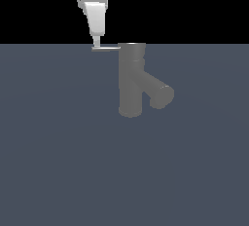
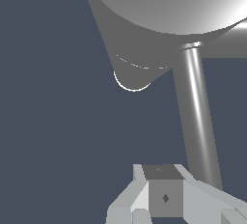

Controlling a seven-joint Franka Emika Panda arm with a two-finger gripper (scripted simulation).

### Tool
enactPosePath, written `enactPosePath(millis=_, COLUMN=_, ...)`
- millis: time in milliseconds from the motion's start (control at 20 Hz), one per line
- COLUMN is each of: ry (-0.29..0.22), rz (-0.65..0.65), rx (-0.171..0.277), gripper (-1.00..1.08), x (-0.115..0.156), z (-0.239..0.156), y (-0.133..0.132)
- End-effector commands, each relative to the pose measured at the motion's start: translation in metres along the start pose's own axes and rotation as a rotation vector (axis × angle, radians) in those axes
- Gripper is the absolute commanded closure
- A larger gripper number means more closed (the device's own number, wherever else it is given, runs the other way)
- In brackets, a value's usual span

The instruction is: Turn on the faucet by rotating a designated handle.

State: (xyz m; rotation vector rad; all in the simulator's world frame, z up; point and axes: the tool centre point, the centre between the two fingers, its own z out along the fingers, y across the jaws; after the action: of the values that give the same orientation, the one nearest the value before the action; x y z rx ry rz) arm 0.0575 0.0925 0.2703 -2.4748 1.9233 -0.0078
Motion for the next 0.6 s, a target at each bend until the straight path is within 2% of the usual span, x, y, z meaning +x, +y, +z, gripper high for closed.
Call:
enactPosePath(millis=0, ry=0.0, rz=0.003, rx=-0.009, gripper=1.08, x=0.002, z=0.0, y=0.011)
enactPosePath(millis=550, ry=0.0, rz=0.003, rx=-0.009, gripper=1.08, x=0.004, z=0.0, y=0.043)
